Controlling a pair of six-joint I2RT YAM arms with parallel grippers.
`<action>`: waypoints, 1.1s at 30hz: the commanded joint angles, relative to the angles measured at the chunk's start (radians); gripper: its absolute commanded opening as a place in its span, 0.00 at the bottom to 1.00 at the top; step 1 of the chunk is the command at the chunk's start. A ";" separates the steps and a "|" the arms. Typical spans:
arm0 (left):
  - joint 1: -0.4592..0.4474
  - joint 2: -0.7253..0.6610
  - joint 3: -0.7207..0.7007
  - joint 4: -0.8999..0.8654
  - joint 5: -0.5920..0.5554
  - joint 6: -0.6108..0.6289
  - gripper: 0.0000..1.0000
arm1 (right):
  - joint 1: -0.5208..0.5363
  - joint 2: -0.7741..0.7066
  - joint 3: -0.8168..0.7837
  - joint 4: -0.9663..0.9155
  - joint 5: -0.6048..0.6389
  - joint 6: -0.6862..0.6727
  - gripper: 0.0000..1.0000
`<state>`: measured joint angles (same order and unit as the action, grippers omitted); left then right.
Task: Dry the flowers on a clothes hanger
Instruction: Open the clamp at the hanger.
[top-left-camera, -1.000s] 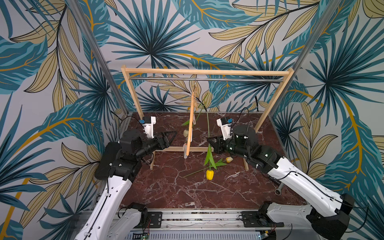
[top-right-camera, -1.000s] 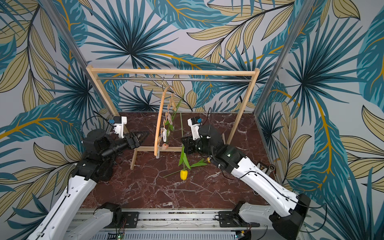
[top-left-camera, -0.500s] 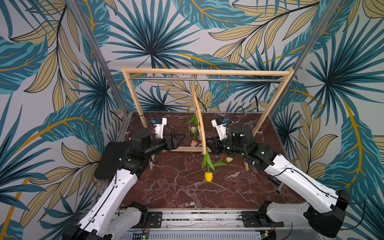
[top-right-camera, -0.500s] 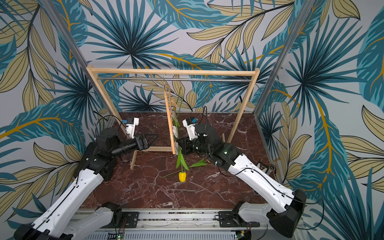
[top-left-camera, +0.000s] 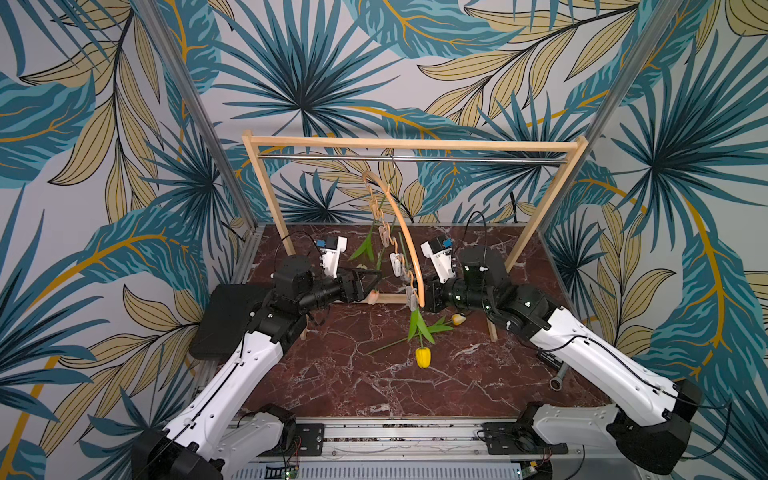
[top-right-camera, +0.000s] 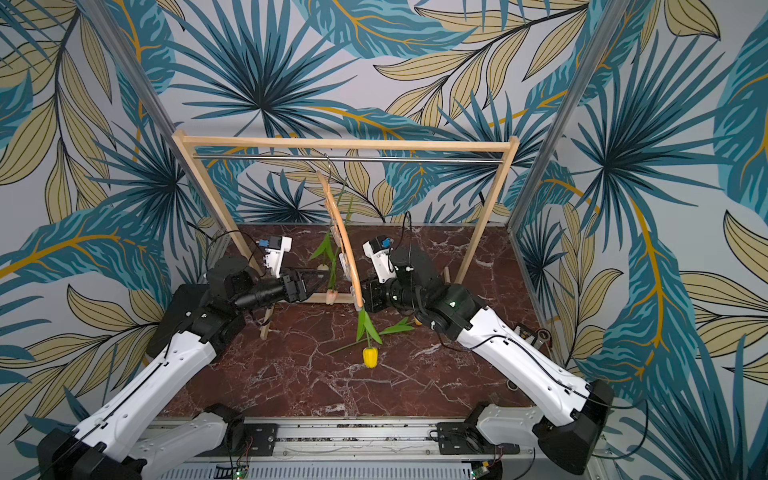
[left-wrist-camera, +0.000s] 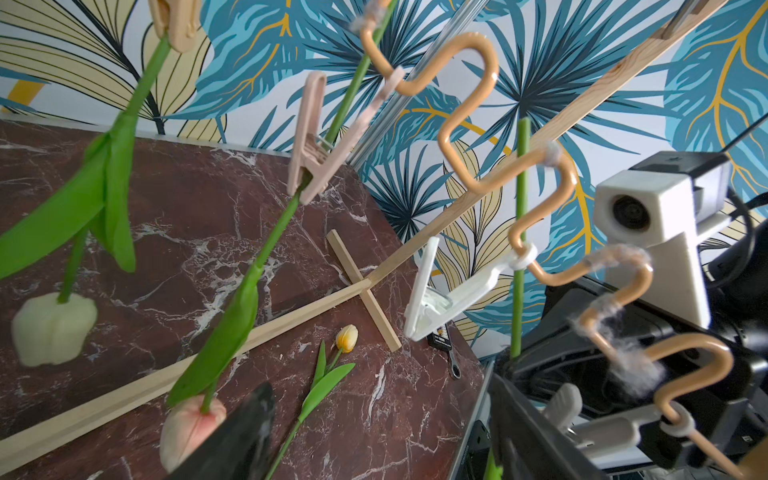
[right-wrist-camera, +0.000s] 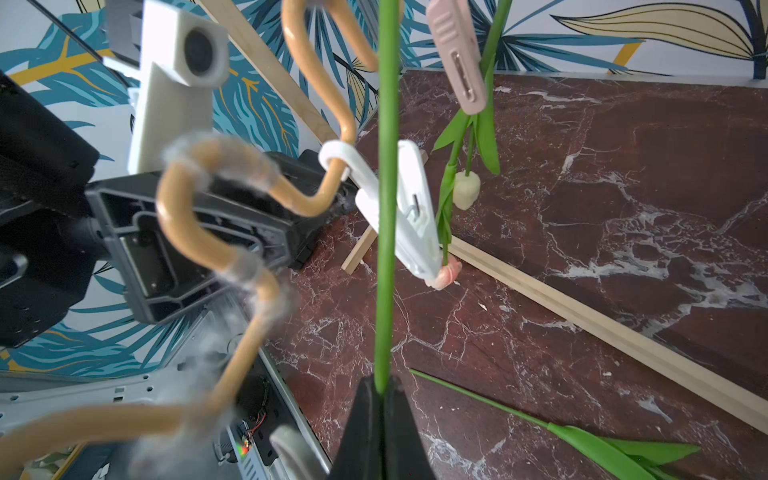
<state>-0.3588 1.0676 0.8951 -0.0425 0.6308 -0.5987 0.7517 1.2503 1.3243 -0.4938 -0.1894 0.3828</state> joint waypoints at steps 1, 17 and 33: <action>-0.009 0.019 0.025 0.045 0.030 0.036 0.82 | 0.005 0.009 0.024 -0.021 -0.018 -0.026 0.00; -0.012 0.057 0.054 0.093 0.079 0.056 0.79 | 0.005 0.011 0.034 -0.029 -0.042 -0.031 0.00; -0.013 0.190 0.232 0.026 0.091 0.211 0.77 | 0.005 -0.001 0.051 -0.038 -0.043 -0.021 0.00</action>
<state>-0.3672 1.2560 1.0630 -0.0029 0.7029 -0.4286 0.7517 1.2591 1.3544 -0.5148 -0.2192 0.3656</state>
